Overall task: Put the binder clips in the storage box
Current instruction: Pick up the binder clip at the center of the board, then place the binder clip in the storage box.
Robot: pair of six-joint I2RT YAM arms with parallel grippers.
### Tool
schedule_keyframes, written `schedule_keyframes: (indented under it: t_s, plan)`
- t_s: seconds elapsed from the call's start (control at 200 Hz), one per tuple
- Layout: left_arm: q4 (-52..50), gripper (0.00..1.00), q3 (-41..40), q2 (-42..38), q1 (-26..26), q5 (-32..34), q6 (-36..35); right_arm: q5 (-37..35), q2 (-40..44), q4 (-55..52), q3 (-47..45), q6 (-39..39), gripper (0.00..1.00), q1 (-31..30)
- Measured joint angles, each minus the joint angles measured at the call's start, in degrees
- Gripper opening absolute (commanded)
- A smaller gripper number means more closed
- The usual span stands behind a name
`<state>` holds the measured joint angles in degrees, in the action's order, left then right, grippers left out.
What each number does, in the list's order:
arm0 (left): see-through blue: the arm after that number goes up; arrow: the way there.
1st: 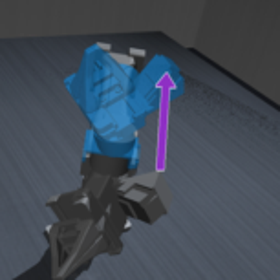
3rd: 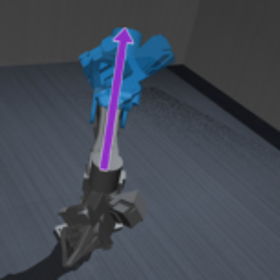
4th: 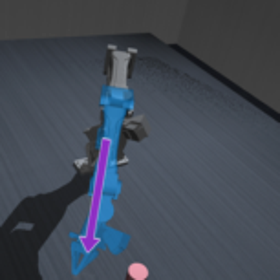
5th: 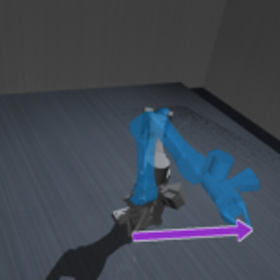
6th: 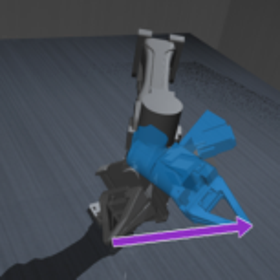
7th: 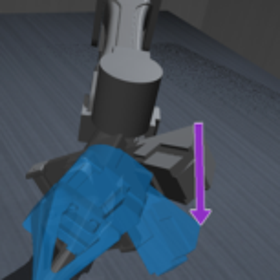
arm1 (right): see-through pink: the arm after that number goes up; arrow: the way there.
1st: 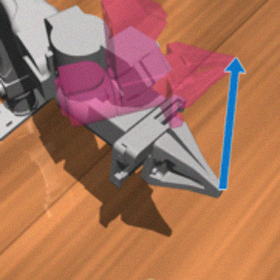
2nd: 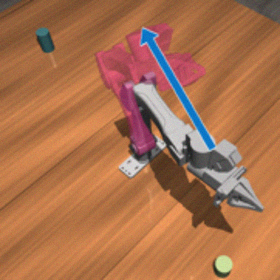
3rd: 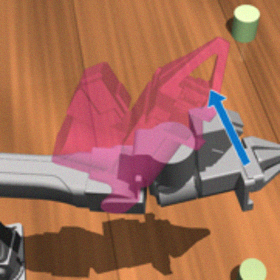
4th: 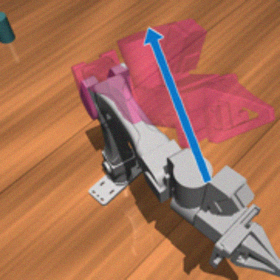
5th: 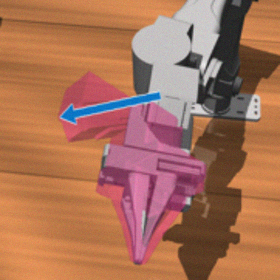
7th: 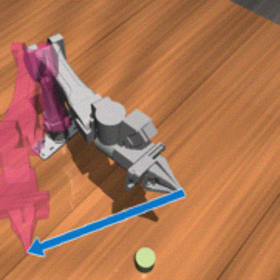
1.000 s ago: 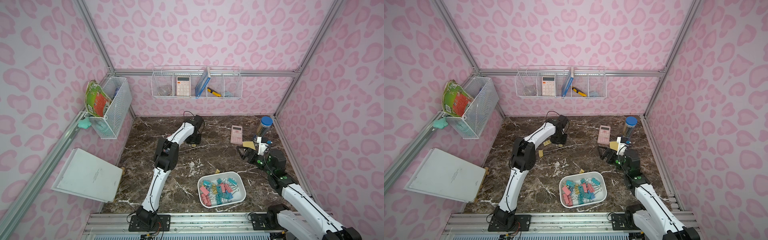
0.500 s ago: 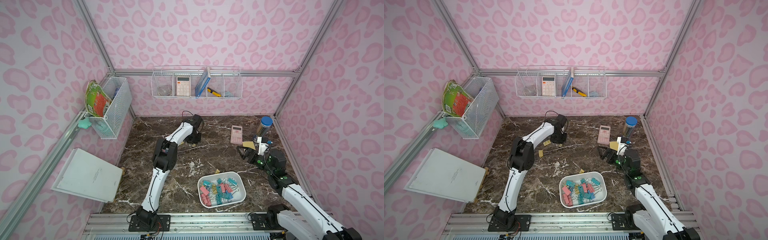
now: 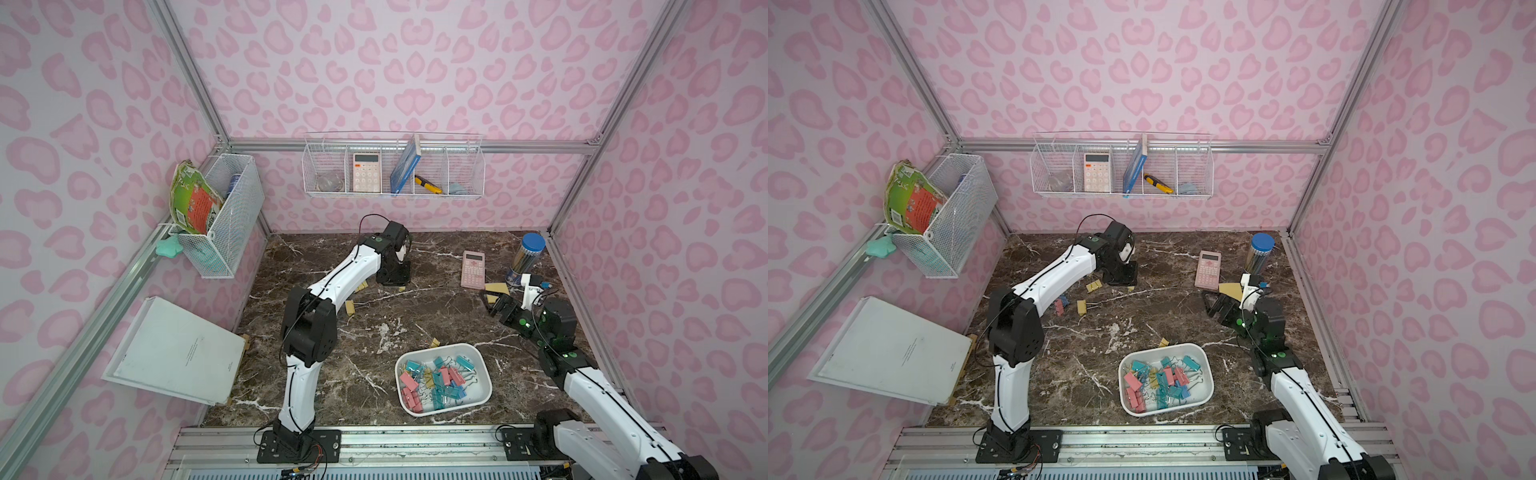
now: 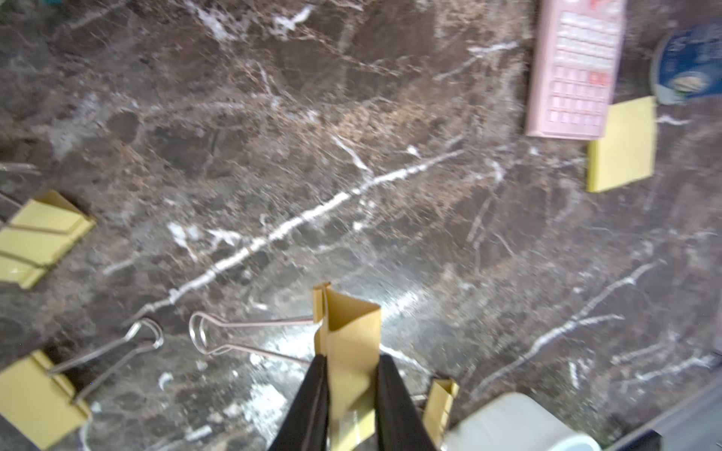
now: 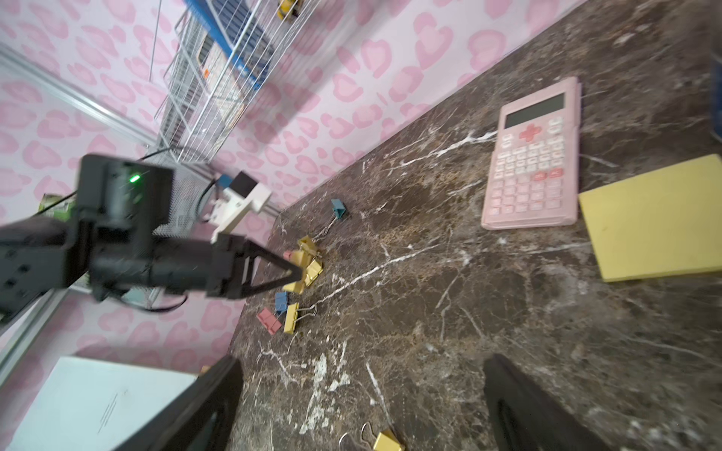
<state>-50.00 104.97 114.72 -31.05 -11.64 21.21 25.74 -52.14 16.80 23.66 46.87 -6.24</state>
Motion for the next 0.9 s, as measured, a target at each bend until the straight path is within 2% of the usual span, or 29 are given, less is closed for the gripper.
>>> schedule_keyframes:
  t_s: [0.12,0.235,0.42,0.475,0.565,0.605,0.735,0.82,0.9]
  plan:
    - [2.8,0.22,-8.5,-11.1,-8.7,-2.3,1.3,3.3,-2.3,1.9,-0.9,1.7,0.98,6.9]
    - [6.0,0.24,-17.0,-19.2,-19.0,-5.0,1.3,5.9,-4.1,3.8,-0.5,2.8,0.98,9.7]
    - [6.9,0.34,-21.1,-20.2,-32.2,-4.8,0.7,8.5,-4.8,5.4,0.7,3.0,0.98,10.1]
    - [7.0,0.46,-20.7,-18.0,-33.7,-4.2,0.0,9.0,-4.4,5.7,0.8,3.0,0.98,9.9]
    - [7.2,0.70,-20.7,-15.5,-33.7,-1.5,0.4,8.5,-3.9,4.5,2.2,2.3,0.98,7.8]
    - [7.3,0.75,-21.1,-16.0,-33.2,-1.2,0.8,7.8,-3.8,3.4,3.9,1.0,0.98,5.7]
    - [9.1,0.74,-23.5,-23.3,-27.7,1.0,1.9,4.6,-4.3,0.3,9.0,-3.7,0.98,-0.8]
    - [10.1,0.70,-24.0,-28.3,-20.7,6.4,2.7,2.9,-5.2,0.0,9.7,-5.1,0.98,-3.2]
    - [10.0,0.66,-25.4,-31.1,-12.7,14.8,4.9,1.6,-6.0,0.0,9.4,-5.0,0.98,-4.3]
